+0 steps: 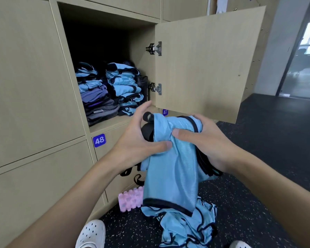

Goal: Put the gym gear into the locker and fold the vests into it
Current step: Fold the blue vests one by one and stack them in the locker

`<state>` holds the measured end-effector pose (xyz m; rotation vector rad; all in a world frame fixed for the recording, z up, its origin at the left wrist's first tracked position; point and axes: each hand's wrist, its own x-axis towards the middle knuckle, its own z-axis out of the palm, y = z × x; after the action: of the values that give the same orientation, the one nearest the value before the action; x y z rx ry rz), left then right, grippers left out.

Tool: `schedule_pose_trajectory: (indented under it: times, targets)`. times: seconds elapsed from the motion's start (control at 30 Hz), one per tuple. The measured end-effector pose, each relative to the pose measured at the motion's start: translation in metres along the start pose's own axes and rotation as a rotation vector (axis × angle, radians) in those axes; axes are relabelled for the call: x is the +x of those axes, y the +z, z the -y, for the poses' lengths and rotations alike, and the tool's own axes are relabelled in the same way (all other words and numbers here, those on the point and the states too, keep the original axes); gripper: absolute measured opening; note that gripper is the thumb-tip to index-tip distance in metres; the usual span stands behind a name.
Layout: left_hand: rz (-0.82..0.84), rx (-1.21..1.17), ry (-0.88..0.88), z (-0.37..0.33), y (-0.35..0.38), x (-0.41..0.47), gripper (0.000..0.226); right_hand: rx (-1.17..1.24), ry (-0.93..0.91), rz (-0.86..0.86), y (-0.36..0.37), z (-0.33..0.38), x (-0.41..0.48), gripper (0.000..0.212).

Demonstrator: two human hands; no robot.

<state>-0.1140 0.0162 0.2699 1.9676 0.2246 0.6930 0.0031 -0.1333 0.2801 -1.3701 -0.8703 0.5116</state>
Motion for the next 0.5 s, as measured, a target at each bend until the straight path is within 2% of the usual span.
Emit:
schedule_pose_trajectory:
  times: [0.07,0.13,0.2,0.27,0.37,0.5]
  targets:
    - [-0.075,-0.045,-0.011,-0.0013,0.0013,0.0001,0.095,-0.014,-0.014,-0.029,-0.0020,-0.0022,0.0007,0.063]
    - [-0.182,-0.086,0.000,-0.0004,0.0033,0.0015,0.093,-0.114,-0.050,0.024,-0.0011,-0.0014,-0.0010,0.097]
    - [-0.264,-0.181,-0.023,0.0008,0.0050,0.0031,0.095,-0.177,-0.095,0.111,-0.0001,-0.0039,-0.0026,0.114]
    - [-0.295,-0.308,-0.089,0.0030,0.0053,0.0051,0.097,-0.205,-0.127,0.173,0.0012,-0.0050,-0.0029,0.114]
    - [-0.309,-0.366,-0.134,0.0007,0.0056,0.0036,0.097,-0.247,-0.123,0.210,0.0012,-0.0020,-0.0029,0.099]
    - [-0.244,-0.406,-0.165,-0.0002,0.0077,0.0020,0.093,-0.262,-0.091,0.143,0.0006,0.0014,-0.0008,0.090]
